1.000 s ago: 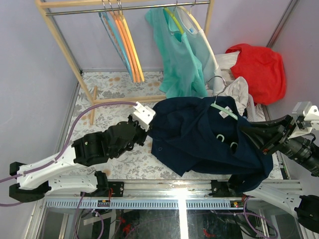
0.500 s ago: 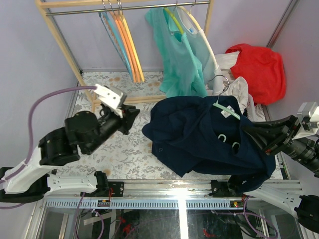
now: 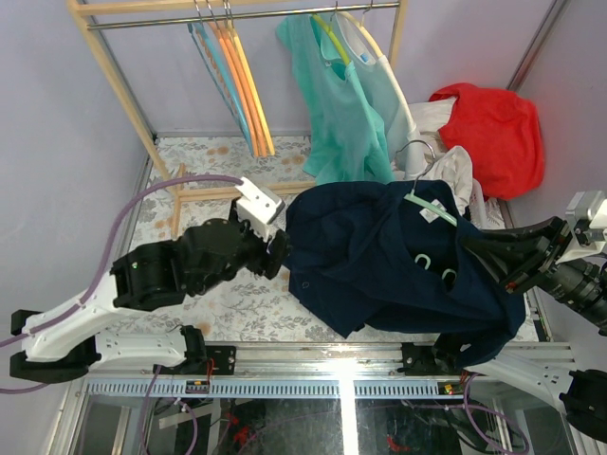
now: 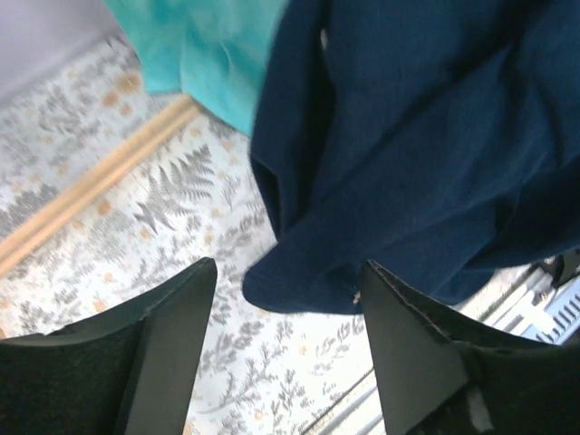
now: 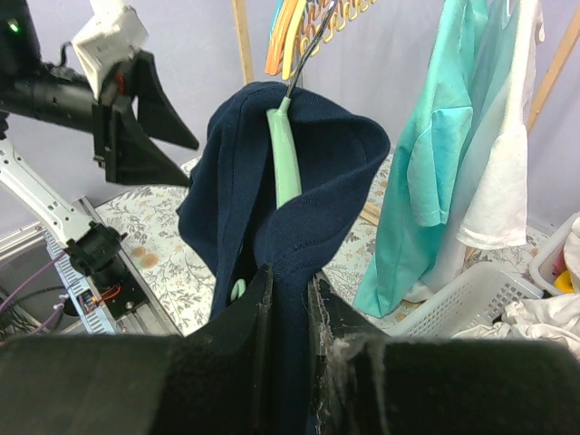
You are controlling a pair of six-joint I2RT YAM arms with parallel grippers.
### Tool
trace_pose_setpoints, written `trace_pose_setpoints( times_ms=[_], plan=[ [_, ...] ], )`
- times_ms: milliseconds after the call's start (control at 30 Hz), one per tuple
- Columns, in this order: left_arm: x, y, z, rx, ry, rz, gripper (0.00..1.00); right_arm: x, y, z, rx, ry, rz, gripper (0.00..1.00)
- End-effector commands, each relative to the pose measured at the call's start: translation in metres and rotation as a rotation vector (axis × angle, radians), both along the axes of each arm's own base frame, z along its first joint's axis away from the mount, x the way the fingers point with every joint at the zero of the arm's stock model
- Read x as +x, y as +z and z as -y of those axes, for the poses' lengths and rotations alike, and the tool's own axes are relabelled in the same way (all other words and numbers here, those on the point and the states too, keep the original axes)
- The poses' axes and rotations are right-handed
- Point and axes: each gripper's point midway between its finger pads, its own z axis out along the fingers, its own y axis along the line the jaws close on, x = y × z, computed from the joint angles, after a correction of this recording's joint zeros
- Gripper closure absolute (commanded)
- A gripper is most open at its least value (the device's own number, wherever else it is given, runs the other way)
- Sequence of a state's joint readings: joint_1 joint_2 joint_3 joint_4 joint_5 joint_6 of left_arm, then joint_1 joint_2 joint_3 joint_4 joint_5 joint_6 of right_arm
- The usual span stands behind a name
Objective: Place the t-shirt on the hanger
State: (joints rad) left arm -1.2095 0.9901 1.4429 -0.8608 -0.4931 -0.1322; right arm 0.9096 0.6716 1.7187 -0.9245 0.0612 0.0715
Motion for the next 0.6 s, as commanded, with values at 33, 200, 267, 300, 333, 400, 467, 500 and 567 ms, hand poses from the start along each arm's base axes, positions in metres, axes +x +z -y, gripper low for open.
trace_pose_setpoints(
  times_ms=[33, 200, 267, 300, 333, 400, 467, 500, 567],
  plan=[
    [-0.008, -0.023, 0.012, -0.010, -0.056, -0.055, 0.31, 0.000, 0.043, -0.002, 0.126, 0.008, 0.092, 1.00],
    [0.004, -0.042, 0.015, 0.029, -0.025, -0.055, 0.32, -0.001, 0.042, -0.003, 0.125, 0.013, 0.089, 1.00],
    [0.011, -0.045, 0.016, 0.035, -0.007, -0.049, 0.41, 0.000, 0.041, -0.004, 0.125, 0.013, 0.088, 1.00],
    [0.017, -0.046, 0.015, 0.037, 0.006, -0.049, 0.47, 0.000, 0.041, -0.004, 0.125, 0.015, 0.089, 1.00],
    [0.021, -0.046, 0.015, 0.039, 0.015, -0.049, 0.54, 0.000, 0.041, -0.004, 0.125, 0.016, 0.088, 1.00],
    [0.032, -0.046, 0.011, 0.046, 0.056, -0.039, 0.68, 0.000, 0.041, -0.005, 0.124, 0.017, 0.087, 1.00],
    [0.040, -0.039, 0.004, 0.049, 0.099, -0.021, 0.84, 0.000, 0.041, -0.004, 0.124, 0.014, 0.086, 1.00],
    [0.043, -0.035, 0.001, 0.047, 0.118, -0.014, 0.90, 0.000, 0.041, -0.004, 0.122, 0.012, 0.086, 1.00],
    [0.045, -0.018, -0.008, 0.027, 0.158, 0.008, 0.95, 0.000, 0.041, -0.004, 0.121, 0.011, 0.085, 1.00]
  ],
)
